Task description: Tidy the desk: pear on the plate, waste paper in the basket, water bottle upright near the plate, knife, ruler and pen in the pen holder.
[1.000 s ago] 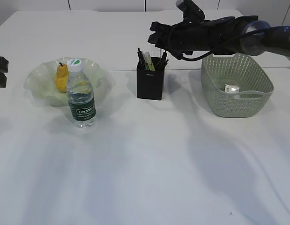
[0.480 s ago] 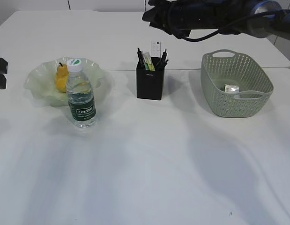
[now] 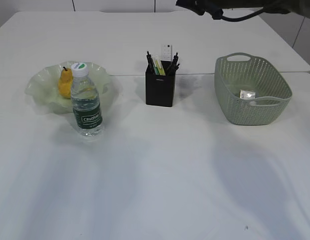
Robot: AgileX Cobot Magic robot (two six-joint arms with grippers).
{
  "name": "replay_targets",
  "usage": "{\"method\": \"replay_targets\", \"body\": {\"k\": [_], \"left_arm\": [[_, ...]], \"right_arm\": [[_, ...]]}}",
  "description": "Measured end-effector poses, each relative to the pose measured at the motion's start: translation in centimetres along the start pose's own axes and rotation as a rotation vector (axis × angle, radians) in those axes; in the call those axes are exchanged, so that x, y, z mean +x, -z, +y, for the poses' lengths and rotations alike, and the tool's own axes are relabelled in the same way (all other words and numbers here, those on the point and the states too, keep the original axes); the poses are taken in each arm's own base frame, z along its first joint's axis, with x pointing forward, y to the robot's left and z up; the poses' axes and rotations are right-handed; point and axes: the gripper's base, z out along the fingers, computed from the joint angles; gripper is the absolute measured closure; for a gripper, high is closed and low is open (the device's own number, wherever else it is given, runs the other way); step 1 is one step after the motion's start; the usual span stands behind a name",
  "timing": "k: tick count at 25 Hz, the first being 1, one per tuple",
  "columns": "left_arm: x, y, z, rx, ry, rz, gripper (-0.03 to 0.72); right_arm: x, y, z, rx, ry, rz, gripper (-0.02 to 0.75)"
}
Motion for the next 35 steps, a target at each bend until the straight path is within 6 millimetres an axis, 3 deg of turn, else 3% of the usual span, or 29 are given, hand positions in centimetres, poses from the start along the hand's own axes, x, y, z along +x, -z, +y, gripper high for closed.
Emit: {"method": "replay_targets", "body": {"k": [9, 15, 27, 35], "left_arm": [[0.8, 5.8, 2.2, -0.059, 0.026, -0.038, 0.196], [2.2, 10.2, 3.8, -0.077, 0.049, -0.094, 0.221], [10.0, 13.9, 6.9, -0.077, 0.085, -0.167, 0.231], [14.0, 16.9, 8.8, -0.071, 0.119, -0.25, 0.231]], "right_arm": [[-2.9, 3.0, 1.3, -0.023, 0.011, -0.044, 0.498], [-3.8, 5.0, 2.9, -0.042, -0.018, -0.041, 0.497], [-3.1, 10.7, 7.6, -0.051, -0.033, -0.011, 0.497], [-1.9, 14.5, 10.4, -0.061, -0.031, 0.001, 0.496]]}}
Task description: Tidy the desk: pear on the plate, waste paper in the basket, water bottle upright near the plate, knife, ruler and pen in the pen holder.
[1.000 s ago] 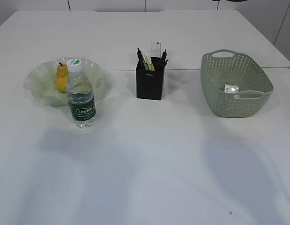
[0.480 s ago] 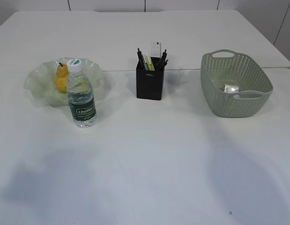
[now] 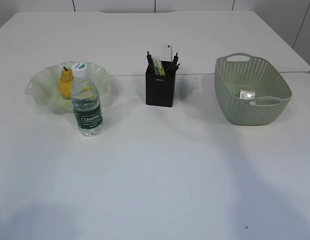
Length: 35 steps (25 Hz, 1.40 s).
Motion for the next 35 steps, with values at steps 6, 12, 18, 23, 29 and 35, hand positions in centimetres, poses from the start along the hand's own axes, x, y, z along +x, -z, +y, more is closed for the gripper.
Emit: {"method": "replay_targets", "body": {"k": [6, 12, 18, 23, 29, 35], "left_arm": [[1.0, 1.7, 1.0, 0.019, 0.017, -0.071, 0.231], [1.7, 2.4, 1.6, 0.014, 0.024, -0.077, 0.231], [2.2, 3.0, 2.0, 0.018, 0.018, -0.1, 0.231], [3.0, 3.7, 2.6, 0.019, 0.025, -0.118, 0.231], [3.7, 4.3, 3.1, 0.025, 0.001, -0.139, 0.231], [4.6, 3.6, 3.0, 0.009, -0.027, -0.076, 0.232]], "right_arm": [[1.8, 2.5, 1.4, -0.005, -0.012, 0.034, 0.496], [4.1, 5.0, 2.6, -0.013, -0.027, 0.076, 0.496], [6.4, 7.8, 3.9, -0.015, -0.031, 0.087, 0.496], [8.2, 10.4, 5.1, -0.023, -0.022, 0.082, 0.496], [9.8, 13.3, 6.8, -0.049, 0.012, 0.056, 0.496], [10.3, 15.5, 9.1, -0.098, 0.067, 0.028, 0.496]]}}
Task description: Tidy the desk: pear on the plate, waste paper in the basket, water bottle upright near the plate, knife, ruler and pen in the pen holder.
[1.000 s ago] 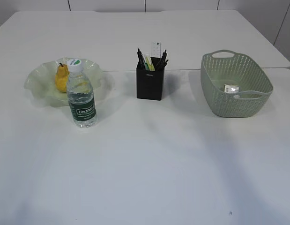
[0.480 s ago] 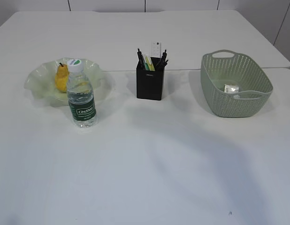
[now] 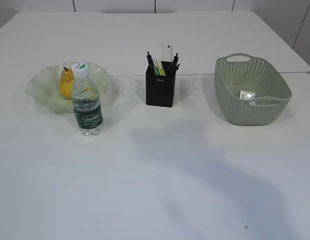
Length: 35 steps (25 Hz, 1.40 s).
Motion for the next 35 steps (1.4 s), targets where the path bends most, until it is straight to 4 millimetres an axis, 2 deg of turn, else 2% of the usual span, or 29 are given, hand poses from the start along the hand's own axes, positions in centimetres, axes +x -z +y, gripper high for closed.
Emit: {"method": "replay_targets", "body": {"k": [10, 18, 28, 35], "left_arm": [[2.1, -2.3, -1.1, 0.05, -0.015, 0.124, 0.232], [1.6, -2.2, -2.7, 0.222, -0.113, 0.048, 0.239], [2.0, -2.6, -3.0, 0.246, -0.132, 0.065, 0.342], [2.0, -2.6, -3.0, 0.246, -0.132, 0.065, 0.363]], "right_arm": [[0.8, 1.8, 2.0, -0.046, 0.049, -0.008, 0.496], [1.1, 2.7, 3.1, -0.07, 0.076, -0.013, 0.491], [1.2, 2.7, 3.1, -0.074, 0.075, -0.003, 0.491], [1.2, 2.7, 3.1, -0.075, 0.075, -0.001, 0.491]]}}
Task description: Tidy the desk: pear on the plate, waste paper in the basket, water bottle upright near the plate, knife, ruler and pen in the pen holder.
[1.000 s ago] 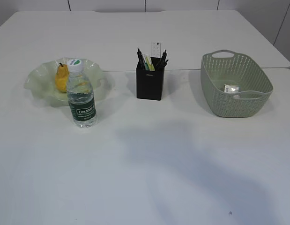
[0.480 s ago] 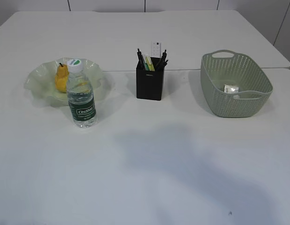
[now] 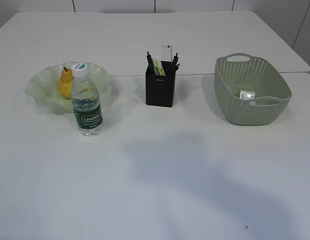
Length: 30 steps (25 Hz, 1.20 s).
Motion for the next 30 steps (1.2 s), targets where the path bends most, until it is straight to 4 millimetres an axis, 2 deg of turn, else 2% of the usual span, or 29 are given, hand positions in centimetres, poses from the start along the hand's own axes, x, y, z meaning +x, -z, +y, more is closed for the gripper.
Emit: {"method": "replay_targets", "body": {"k": [12, 22, 26, 30], "left_arm": [[0.0, 0.0, 0.0, 0.0, -0.002, 0.0, 0.386], [0.0, 0.0, 0.0, 0.0, -0.002, 0.0, 0.391], [0.0, 0.0, 0.0, 0.0, -0.002, 0.0, 0.401], [0.0, 0.0, 0.0, 0.0, -0.002, 0.0, 0.416]], "right_arm": [[-0.5, -0.2, -0.5, 0.032, 0.067, -0.041, 0.491], [-1.0, -2.7, -4.0, 0.103, 0.004, -0.014, 0.491], [-1.2, -2.7, -4.3, 0.123, 0.114, -0.03, 0.491], [-1.9, -2.5, -3.8, 0.099, 0.208, -0.1, 0.491]]}}
